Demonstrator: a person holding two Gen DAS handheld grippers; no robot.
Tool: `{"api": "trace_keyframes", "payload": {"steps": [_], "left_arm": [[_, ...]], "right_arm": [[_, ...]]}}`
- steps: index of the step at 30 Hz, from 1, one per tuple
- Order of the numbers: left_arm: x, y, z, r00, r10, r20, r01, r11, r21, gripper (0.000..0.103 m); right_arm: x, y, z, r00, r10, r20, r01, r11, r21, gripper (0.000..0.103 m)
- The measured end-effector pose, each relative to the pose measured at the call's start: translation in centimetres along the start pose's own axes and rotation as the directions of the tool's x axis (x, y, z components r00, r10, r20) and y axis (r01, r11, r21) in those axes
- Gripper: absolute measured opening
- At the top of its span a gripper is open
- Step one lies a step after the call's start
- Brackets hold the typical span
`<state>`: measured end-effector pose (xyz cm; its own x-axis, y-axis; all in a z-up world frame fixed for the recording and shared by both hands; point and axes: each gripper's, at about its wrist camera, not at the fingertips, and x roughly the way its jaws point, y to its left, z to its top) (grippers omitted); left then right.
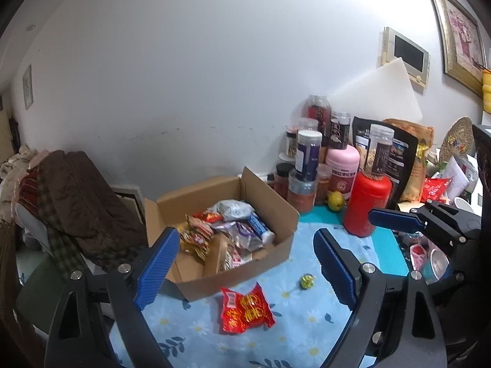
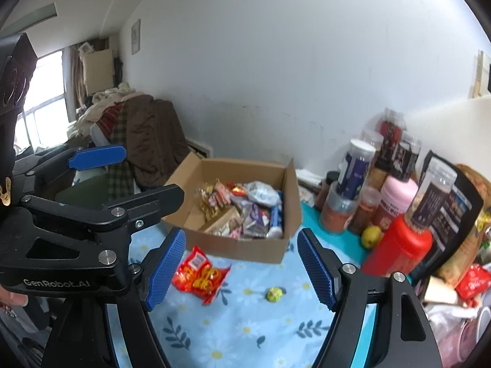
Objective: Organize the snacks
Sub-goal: 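Withdraw both tools from the box toward the last red packet and lollipop, then grasp the red packet with the left tool while the right tool grasps the green lollipop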
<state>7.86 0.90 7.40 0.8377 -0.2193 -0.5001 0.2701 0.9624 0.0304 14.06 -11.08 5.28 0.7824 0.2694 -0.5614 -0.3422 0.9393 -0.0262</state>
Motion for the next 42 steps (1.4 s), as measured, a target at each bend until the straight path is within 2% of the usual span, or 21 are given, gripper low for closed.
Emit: {"api": "trace_keyframes", "payload": {"steps": [7, 15, 25, 31, 36, 42], "left_arm": [[1.6, -0.1, -2.1, 0.998, -0.008, -0.054, 0.008, 1.000, -0.003, 0.090], [3.9, 0.3, -4.5, 0.994, -0.031, -0.106, 0.025, 0.998, -0.060, 0.090], [7.7, 0.6, -7.8, 0.979, -0.036, -0.199, 0.014, 0.994, -0.110, 0.090], [10.7, 1.4, -9.6, 0.962, -0.051, -0.268, 0.011, 0.989, -0.151, 0.090], [12.9, 2.1, -10.7, 0.954, -0.007, -0.301, -0.037, 0.989, -0.142, 0.090], [15.5, 3.1, -11.7, 0.932, -0.090, -0.352, 0.014, 0.977, -0.213, 0.090]], "right_arm": [[1.5, 0.0, -2.1, 0.999, 0.009, -0.042, -0.009, 1.000, 0.011, 0.076], [4.5, 0.0, -4.7, 0.993, 0.026, -0.117, -0.024, 0.999, 0.021, 0.076], [7.3, -0.8, -7.2, 0.984, 0.044, -0.174, -0.038, 0.999, 0.036, 0.076], [9.3, -2.3, -8.4, 0.976, 0.049, -0.213, -0.034, 0.997, 0.074, 0.076], [10.8, -3.6, -9.4, 0.969, 0.034, -0.244, -0.009, 0.995, 0.104, 0.076], [12.5, -4.9, -10.5, 0.960, 0.005, -0.281, 0.031, 0.992, 0.122, 0.076]]}}
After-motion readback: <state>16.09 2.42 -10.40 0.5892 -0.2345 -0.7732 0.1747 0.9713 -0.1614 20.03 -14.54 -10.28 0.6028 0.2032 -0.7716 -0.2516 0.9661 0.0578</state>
